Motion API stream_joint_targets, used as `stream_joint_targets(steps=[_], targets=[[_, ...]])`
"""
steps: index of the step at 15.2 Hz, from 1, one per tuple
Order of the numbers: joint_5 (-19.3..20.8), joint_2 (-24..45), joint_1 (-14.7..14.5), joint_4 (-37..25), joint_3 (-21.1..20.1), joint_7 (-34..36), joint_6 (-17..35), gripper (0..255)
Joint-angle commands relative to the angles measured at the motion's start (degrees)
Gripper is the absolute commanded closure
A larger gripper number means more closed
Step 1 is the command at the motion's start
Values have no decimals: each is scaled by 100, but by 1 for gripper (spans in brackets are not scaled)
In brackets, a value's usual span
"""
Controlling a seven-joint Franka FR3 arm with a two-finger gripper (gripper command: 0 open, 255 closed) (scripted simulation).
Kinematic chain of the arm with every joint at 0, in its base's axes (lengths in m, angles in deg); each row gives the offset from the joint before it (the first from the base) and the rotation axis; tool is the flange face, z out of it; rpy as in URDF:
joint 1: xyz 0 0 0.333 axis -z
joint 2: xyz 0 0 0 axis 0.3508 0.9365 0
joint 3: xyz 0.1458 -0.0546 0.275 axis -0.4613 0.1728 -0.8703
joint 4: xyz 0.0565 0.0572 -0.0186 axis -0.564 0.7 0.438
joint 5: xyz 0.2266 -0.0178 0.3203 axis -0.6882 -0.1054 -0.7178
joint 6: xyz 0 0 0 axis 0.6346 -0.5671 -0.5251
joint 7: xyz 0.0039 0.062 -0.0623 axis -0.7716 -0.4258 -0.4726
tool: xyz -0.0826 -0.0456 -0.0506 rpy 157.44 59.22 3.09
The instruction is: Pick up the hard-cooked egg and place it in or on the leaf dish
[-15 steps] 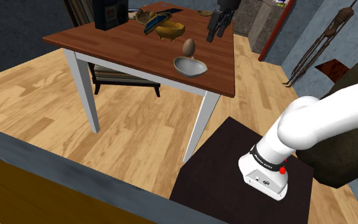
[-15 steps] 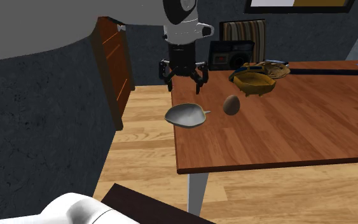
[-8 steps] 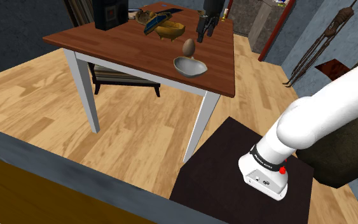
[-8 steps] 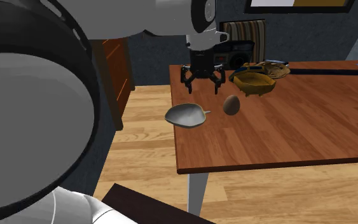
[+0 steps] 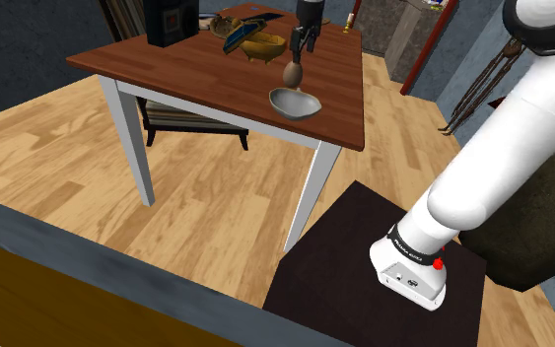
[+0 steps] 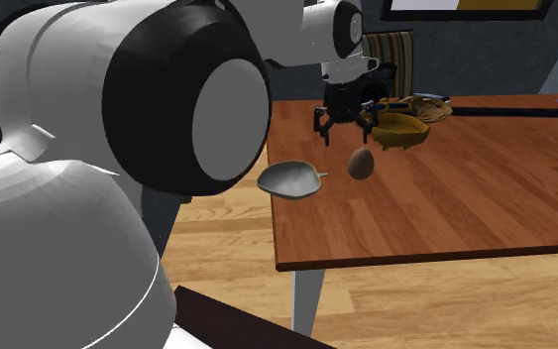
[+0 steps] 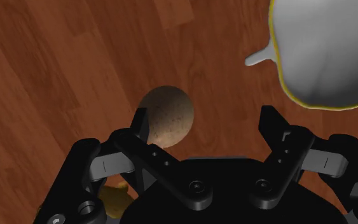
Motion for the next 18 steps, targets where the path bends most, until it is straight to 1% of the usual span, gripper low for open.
stream_joint_targets(steps=[1,4,12,18], targets=[[122,450,28,-394,28,-76,27,0],[270,1100,71,-1072,77,-211,-35,0],[293,1160,139,-589,121,-185,519,0],[293,1162,139,-591,121,-185,519,0]])
